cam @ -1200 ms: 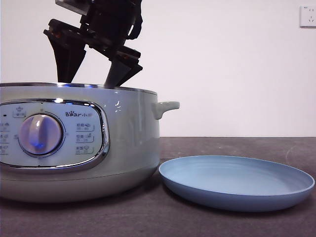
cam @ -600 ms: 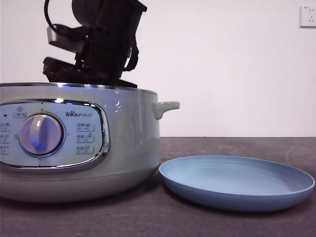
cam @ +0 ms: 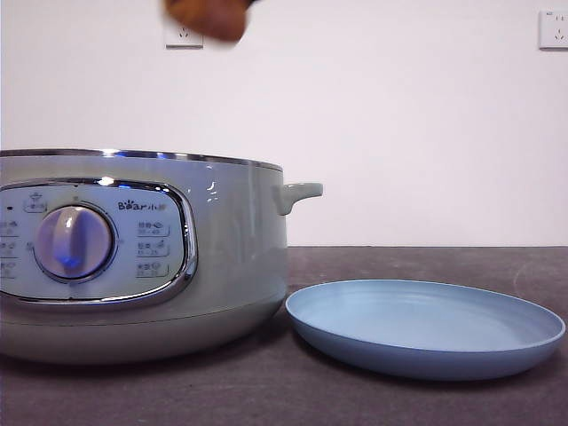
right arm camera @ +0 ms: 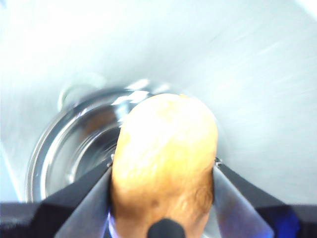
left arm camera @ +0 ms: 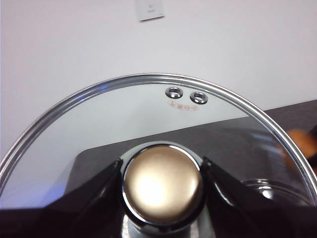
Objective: Take the potato out from the steamer,put the potato on the plate,close the lid
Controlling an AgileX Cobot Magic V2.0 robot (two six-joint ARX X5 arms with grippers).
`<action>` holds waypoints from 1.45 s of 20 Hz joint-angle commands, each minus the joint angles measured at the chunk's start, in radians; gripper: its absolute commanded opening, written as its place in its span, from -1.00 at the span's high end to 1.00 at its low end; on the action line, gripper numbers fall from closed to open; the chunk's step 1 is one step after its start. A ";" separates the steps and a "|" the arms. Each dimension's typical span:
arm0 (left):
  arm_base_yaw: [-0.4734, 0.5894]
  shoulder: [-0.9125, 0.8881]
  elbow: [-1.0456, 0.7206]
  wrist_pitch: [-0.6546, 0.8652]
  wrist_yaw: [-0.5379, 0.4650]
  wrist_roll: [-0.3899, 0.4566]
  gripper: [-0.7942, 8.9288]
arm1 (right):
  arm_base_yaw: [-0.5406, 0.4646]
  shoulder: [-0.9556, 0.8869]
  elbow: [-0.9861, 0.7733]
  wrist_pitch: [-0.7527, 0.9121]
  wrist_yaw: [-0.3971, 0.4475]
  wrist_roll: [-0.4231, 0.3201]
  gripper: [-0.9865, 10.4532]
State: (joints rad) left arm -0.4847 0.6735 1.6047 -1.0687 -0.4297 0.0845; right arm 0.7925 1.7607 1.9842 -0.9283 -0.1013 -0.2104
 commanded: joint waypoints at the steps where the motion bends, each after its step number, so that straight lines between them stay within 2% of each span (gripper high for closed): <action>1: 0.000 0.032 0.008 0.071 0.028 -0.006 0.85 | -0.051 -0.107 0.003 -0.053 0.003 -0.007 0.85; 8: 0.000 0.144 0.008 0.164 0.214 -0.007 0.85 | -0.266 -0.275 -0.002 -0.260 0.003 0.066 0.85; 12: 0.000 0.197 0.008 0.190 0.278 -0.009 0.85 | -0.333 -0.278 -0.102 -0.257 0.003 0.088 0.85; 15: 0.000 0.226 0.008 0.192 0.307 -0.009 0.85 | -0.335 -0.278 -0.283 -0.174 -0.002 0.103 0.85; 21: 0.000 0.254 0.008 0.200 0.309 -0.009 0.85 | -0.312 -0.278 -0.687 0.134 -0.005 0.159 0.85; 29: 0.000 0.265 0.008 0.231 0.308 -0.009 0.85 | -0.314 -0.275 -0.988 0.320 -0.005 0.189 0.85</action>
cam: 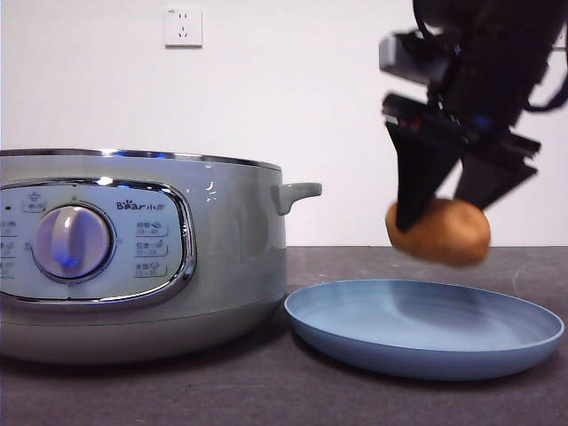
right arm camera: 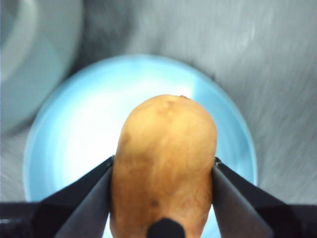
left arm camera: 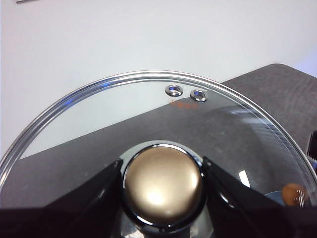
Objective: Take the potato out from the steamer,put the potato on the plate,close the lid
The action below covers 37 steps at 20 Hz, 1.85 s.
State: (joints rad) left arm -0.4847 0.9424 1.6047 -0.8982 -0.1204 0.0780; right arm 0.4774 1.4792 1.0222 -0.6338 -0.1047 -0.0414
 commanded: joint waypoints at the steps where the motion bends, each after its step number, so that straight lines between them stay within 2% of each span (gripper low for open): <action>1: 0.000 -0.001 0.008 0.061 -0.001 -0.002 0.85 | 0.001 0.008 -0.038 0.034 -0.002 0.023 0.85; 5: 0.000 0.016 0.008 0.060 0.000 -0.002 0.85 | 0.002 0.050 -0.051 0.041 -0.006 0.023 0.85; 8: 0.000 0.019 0.008 0.060 0.000 0.000 0.85 | 0.002 0.117 -0.051 0.046 -0.074 0.022 0.85; 12: 0.000 0.019 0.008 0.059 0.000 0.002 0.85 | 0.003 0.140 -0.051 0.055 -0.074 0.022 0.82; 13: 0.000 0.019 0.008 0.059 0.000 0.002 0.85 | 0.003 0.140 -0.051 0.053 -0.073 0.022 0.76; 16: 0.000 0.019 0.008 0.059 0.000 0.002 0.85 | 0.001 0.140 -0.051 0.053 -0.072 0.035 -0.02; 17: 0.000 0.019 0.008 0.059 0.000 0.002 0.85 | 0.001 0.140 -0.051 0.053 -0.072 0.037 -0.06; 26: 0.000 0.042 0.008 0.060 0.001 0.001 0.85 | 0.001 0.058 0.007 0.019 -0.062 0.037 -0.05; 29: 0.000 0.094 0.006 0.060 0.021 0.002 0.85 | 0.001 -0.060 0.046 -0.026 0.002 0.033 -0.05; 37: 0.000 0.297 0.001 0.069 0.063 0.002 0.85 | 0.000 -0.467 0.066 -0.036 0.007 0.036 -0.04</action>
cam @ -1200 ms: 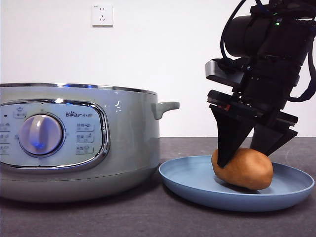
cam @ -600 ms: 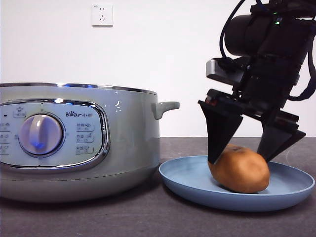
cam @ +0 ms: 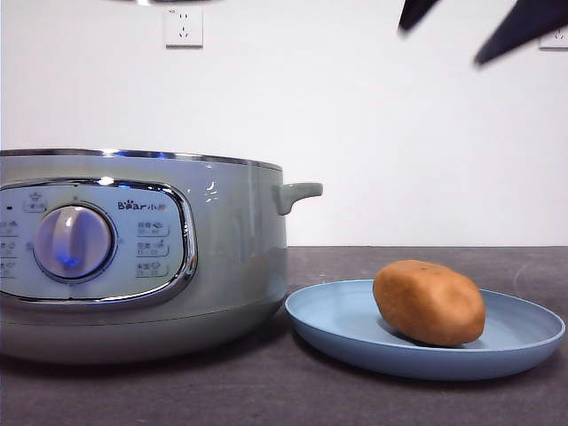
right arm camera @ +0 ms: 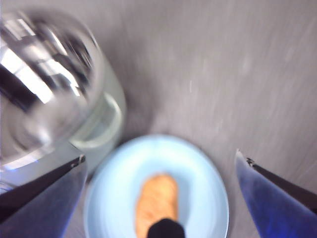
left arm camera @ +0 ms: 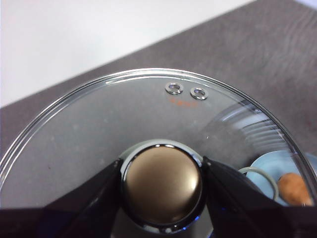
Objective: Take the potato out from the steamer,put the potato on the plate,close the lid
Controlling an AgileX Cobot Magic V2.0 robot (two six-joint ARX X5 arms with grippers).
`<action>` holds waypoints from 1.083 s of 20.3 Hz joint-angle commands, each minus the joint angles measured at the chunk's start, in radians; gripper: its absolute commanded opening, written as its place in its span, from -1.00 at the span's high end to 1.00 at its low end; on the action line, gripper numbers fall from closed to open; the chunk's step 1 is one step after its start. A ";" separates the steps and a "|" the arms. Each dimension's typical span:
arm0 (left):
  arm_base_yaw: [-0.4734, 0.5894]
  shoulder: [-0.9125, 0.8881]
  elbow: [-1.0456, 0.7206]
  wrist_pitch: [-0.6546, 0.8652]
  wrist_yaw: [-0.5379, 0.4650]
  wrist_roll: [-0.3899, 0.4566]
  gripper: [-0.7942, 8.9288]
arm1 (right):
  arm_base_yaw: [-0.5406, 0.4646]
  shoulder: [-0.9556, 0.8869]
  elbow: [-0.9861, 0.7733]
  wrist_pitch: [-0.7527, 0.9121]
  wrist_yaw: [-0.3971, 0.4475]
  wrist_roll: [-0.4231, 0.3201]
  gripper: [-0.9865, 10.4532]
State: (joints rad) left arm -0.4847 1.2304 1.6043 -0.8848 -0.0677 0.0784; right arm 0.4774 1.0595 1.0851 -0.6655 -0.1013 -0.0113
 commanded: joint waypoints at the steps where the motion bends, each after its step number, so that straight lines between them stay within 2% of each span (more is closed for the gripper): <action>1: 0.000 0.024 -0.010 0.061 0.034 0.000 0.85 | 0.000 -0.093 0.003 -0.006 0.004 0.012 -0.04; 3: 0.000 0.035 -0.068 0.100 0.050 -0.005 0.85 | 0.000 -0.169 0.003 -0.011 0.010 0.019 -0.04; 6: 0.000 0.035 -0.205 0.175 0.050 -0.033 0.85 | 0.000 -0.240 0.003 -0.025 0.079 0.021 -0.04; 11: 0.000 0.035 -0.389 0.292 0.050 -0.079 0.85 | 0.000 -0.257 0.003 -0.067 0.086 0.021 -0.04; 22: -0.027 0.035 -0.489 0.319 0.051 -0.106 0.85 | 0.000 -0.252 0.003 -0.076 0.085 0.022 -0.04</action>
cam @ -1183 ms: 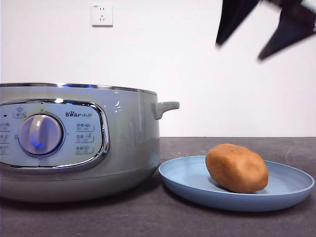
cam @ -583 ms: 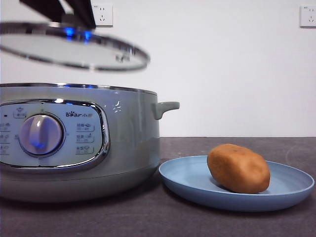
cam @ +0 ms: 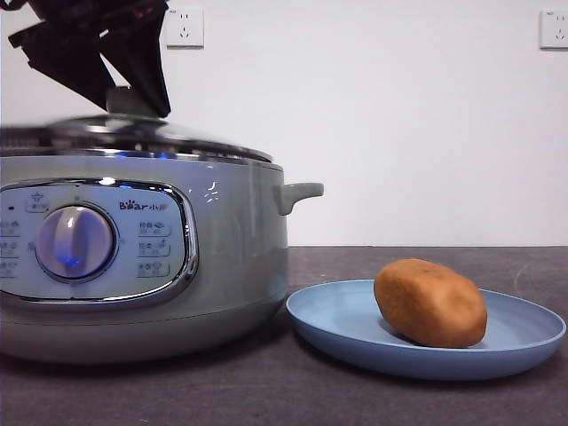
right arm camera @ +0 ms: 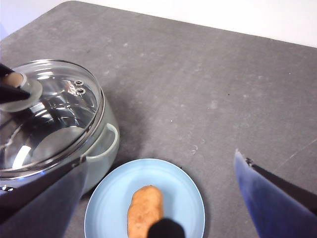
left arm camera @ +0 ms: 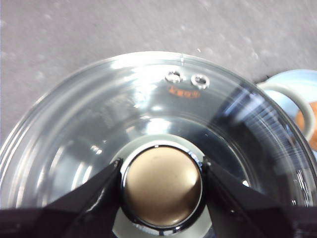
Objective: Take the potato out from the steamer,put the potato on the plate,close the lid
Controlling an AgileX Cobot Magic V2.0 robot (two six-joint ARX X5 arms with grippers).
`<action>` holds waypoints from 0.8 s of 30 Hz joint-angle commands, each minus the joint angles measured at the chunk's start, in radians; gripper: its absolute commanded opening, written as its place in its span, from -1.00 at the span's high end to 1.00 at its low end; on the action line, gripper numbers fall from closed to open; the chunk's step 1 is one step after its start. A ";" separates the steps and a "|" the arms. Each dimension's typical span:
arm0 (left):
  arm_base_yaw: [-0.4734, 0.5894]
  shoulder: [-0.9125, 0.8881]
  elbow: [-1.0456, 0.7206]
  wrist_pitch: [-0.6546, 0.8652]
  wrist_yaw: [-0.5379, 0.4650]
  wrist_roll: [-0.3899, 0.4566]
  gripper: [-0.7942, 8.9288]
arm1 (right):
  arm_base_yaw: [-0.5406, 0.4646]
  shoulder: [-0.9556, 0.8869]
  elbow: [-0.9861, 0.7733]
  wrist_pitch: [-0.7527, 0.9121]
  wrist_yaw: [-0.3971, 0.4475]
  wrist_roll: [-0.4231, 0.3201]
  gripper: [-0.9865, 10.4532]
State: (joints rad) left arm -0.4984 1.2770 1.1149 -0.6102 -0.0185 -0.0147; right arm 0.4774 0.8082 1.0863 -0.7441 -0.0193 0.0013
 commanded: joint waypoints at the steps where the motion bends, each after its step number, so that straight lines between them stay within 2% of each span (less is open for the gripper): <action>1: -0.021 -0.012 -0.003 0.048 0.002 -0.014 0.85 | 0.000 0.000 0.002 0.003 0.003 0.009 -0.04; 8: -0.052 -0.011 -0.009 0.048 0.003 -0.020 0.85 | 0.000 0.002 0.002 0.003 0.003 0.009 -0.04; 24: -0.050 0.007 -0.056 -0.004 -0.005 -0.019 0.85 | 0.000 0.001 0.002 0.002 0.000 0.009 -0.04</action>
State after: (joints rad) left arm -0.5396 1.2758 1.0843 -0.5900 -0.0360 -0.0425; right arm 0.4774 0.8097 1.0863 -0.7444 -0.0193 0.0040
